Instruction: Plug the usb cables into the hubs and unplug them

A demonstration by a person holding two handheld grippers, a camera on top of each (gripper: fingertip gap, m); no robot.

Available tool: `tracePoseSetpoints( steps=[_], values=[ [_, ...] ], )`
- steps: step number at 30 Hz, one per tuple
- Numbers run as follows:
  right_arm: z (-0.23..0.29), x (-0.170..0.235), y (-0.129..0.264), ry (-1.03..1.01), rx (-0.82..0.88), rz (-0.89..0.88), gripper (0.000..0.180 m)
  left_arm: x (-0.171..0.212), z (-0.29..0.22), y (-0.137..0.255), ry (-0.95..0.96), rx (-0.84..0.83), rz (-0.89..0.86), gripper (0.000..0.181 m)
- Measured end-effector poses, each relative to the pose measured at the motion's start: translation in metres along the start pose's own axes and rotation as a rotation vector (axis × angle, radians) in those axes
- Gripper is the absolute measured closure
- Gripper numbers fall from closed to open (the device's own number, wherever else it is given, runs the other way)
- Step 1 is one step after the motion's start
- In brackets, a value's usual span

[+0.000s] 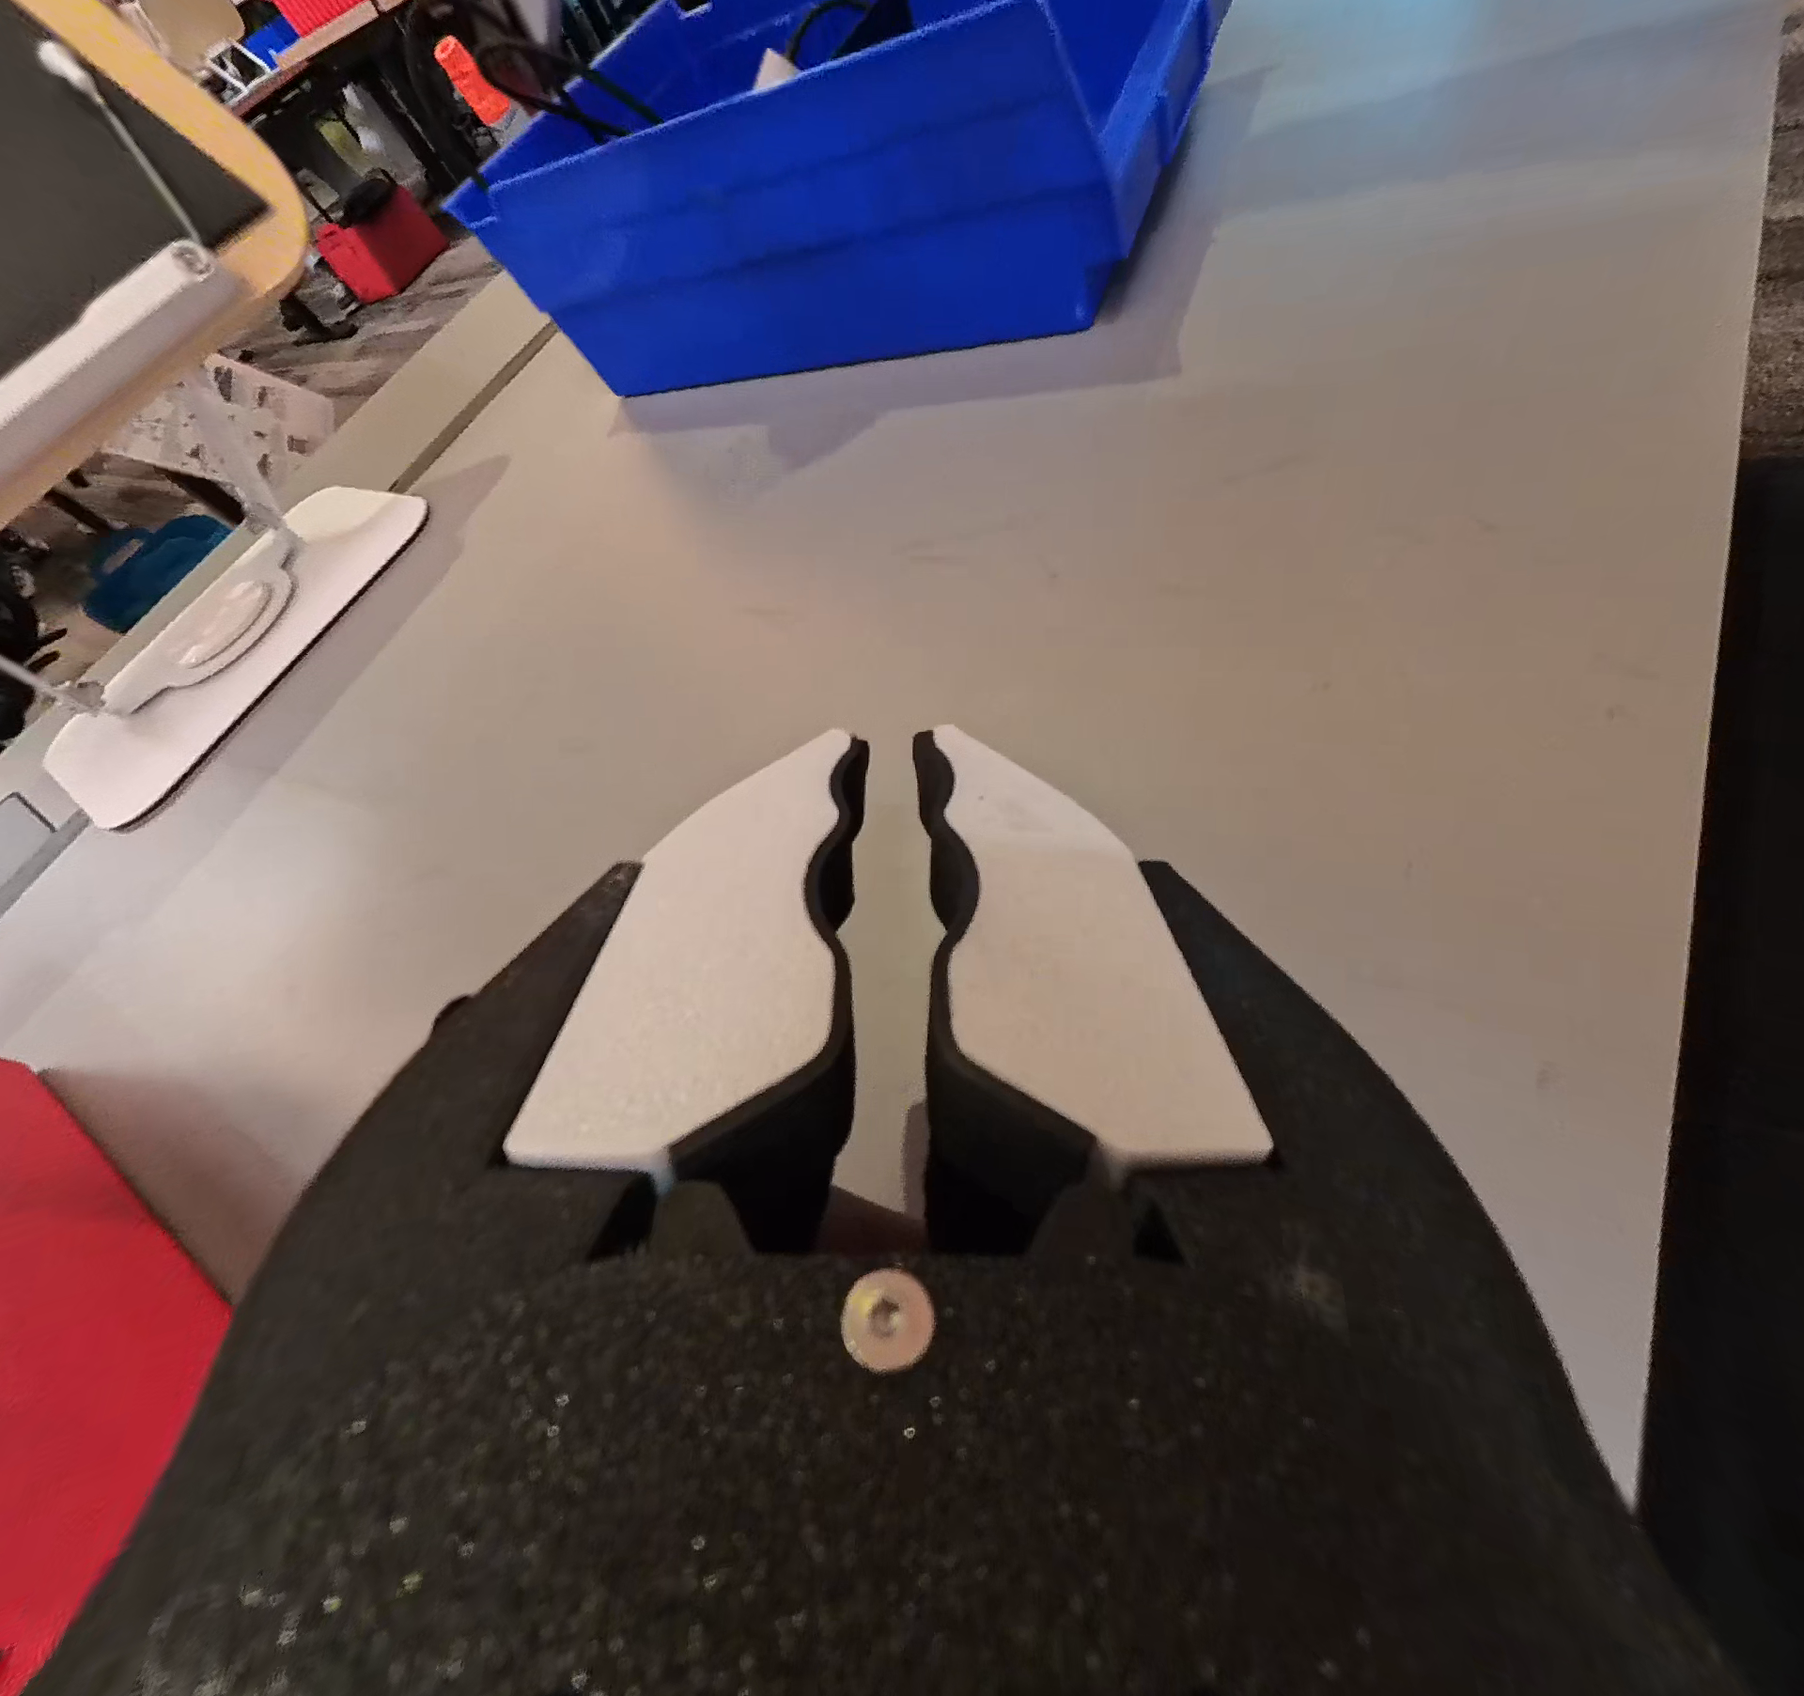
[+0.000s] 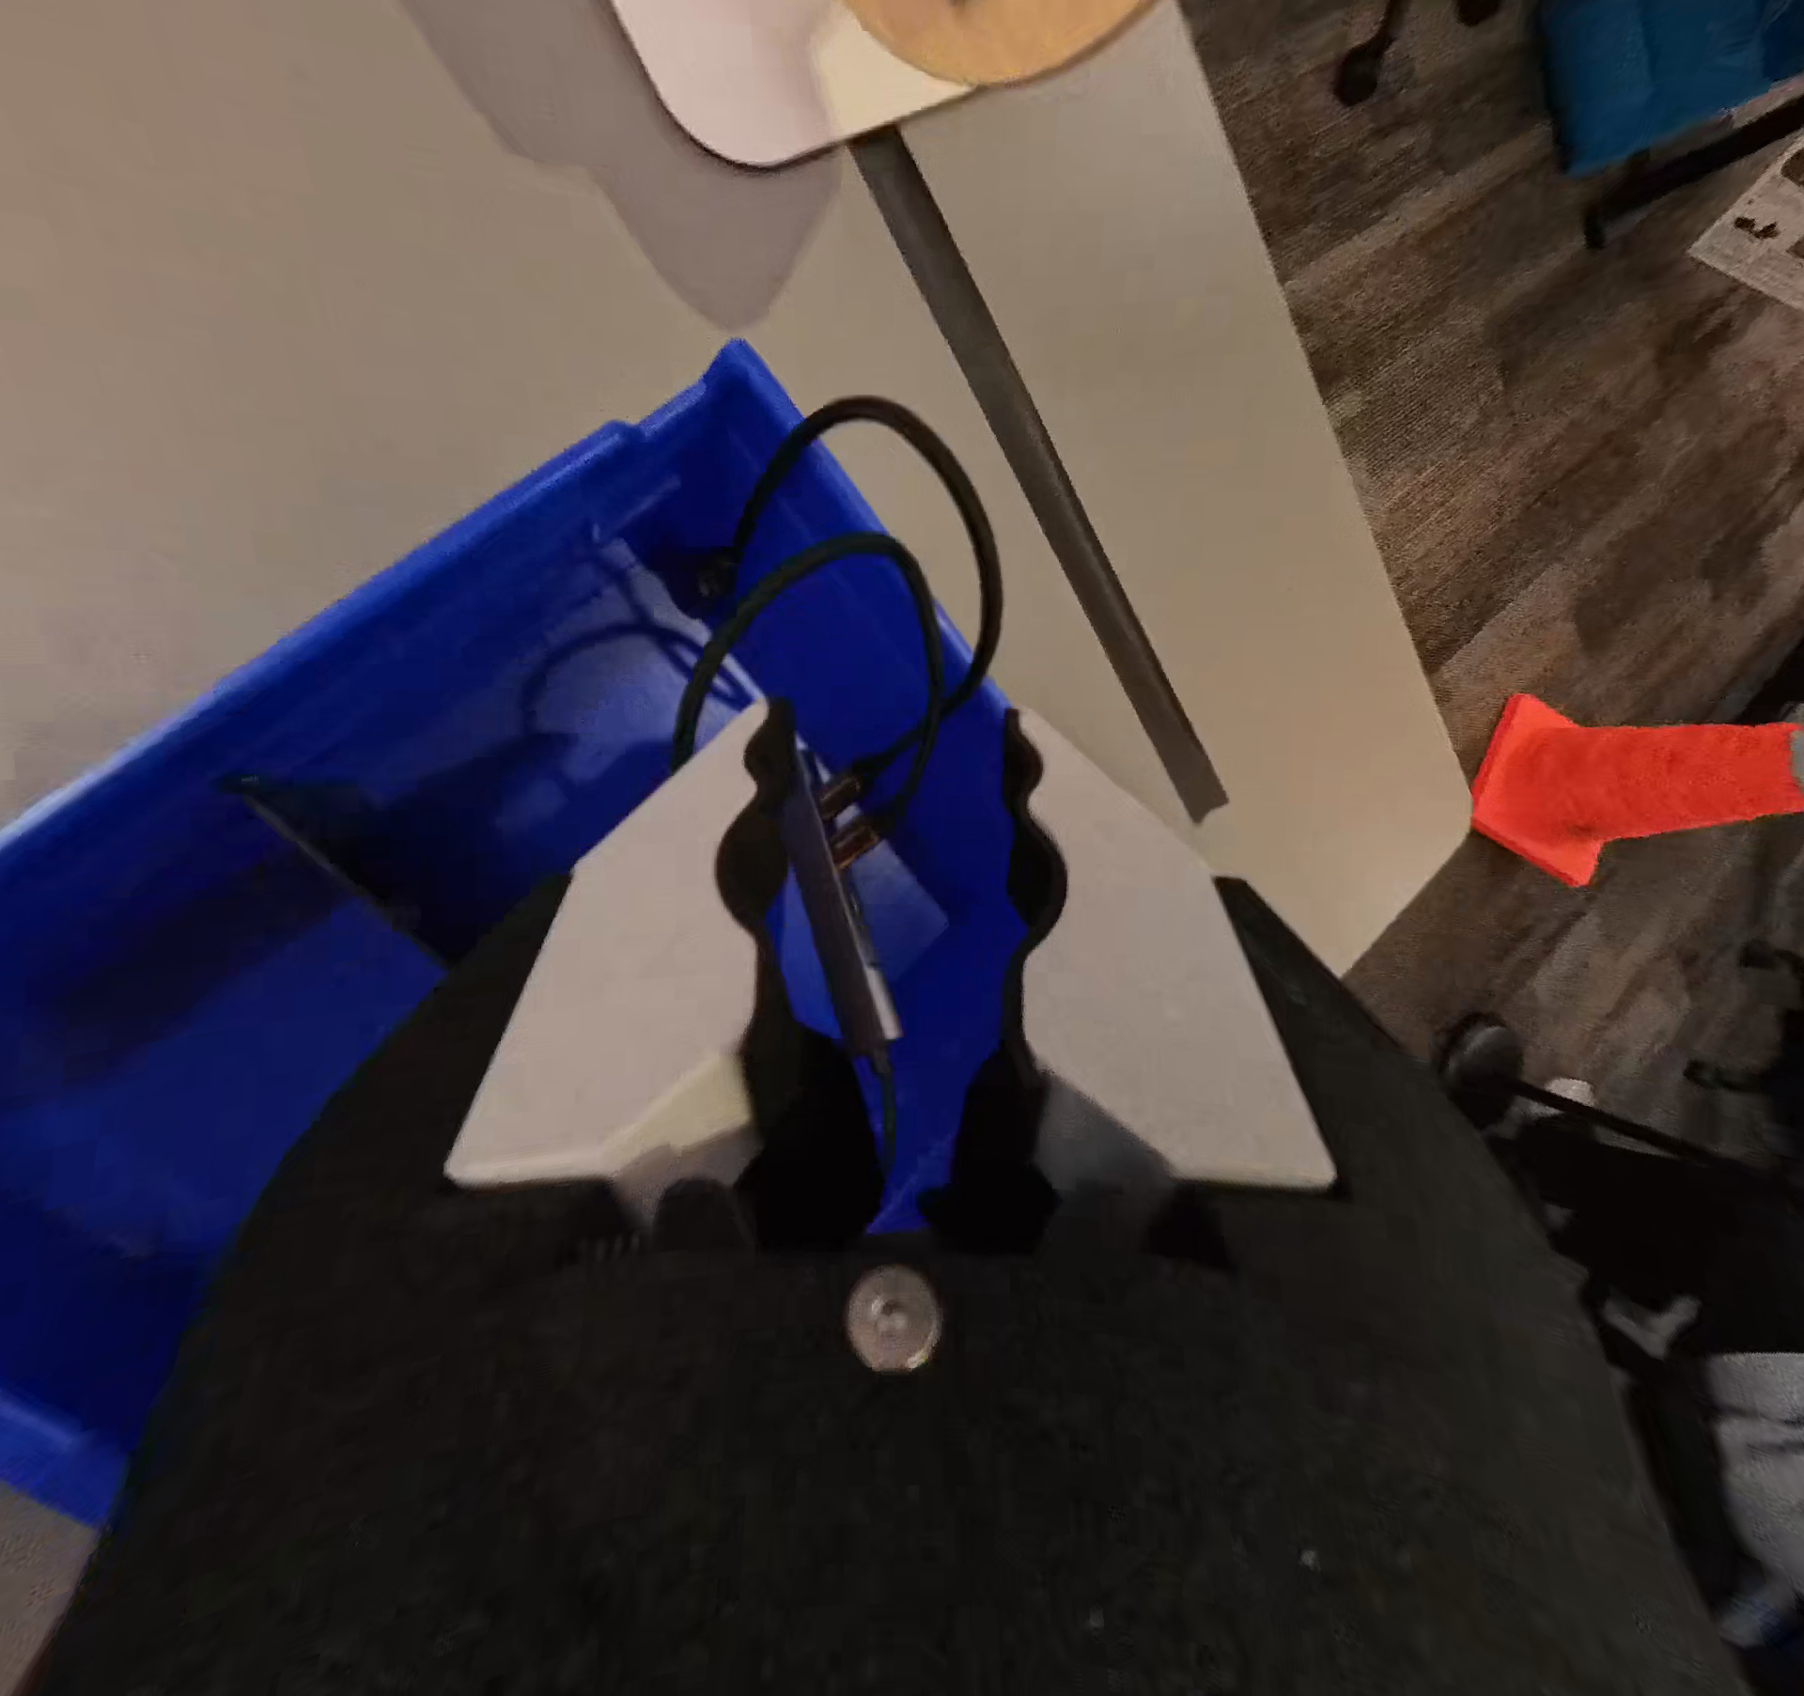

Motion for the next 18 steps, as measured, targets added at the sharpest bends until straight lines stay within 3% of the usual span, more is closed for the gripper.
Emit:
tracePoseSetpoints(
  steps=[4,8,14,18],
  values=[
    [0.017,0.062,0.052,-0.340,0.018,-0.293,0.137,0.008,0.007,0.008,0.068,-0.002,0.010,0.171],
    [0.103,0.118,0.071,-0.656,-0.030,-0.574,0.134,0.013,0.016,0.016,0.149,-0.016,0.024,0.170],
    [0.242,0.170,0.065,-0.929,0.168,-0.685,0.144,0.019,0.030,0.029,0.252,-0.048,0.006,0.169],
    [0.261,0.176,0.059,-0.885,0.202,-0.629,0.146,0.016,0.033,0.034,0.284,-0.035,-0.026,0.168]
  ],
)
Point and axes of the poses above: each gripper's, where its closed fingertips meet, y back along the fingers, x out of its underside, z = x × y across the jaws, the point moved 10 cm from there along y, back along the fingers, and after that the axes turned 10 degrees about z, right-handed, at the moved point
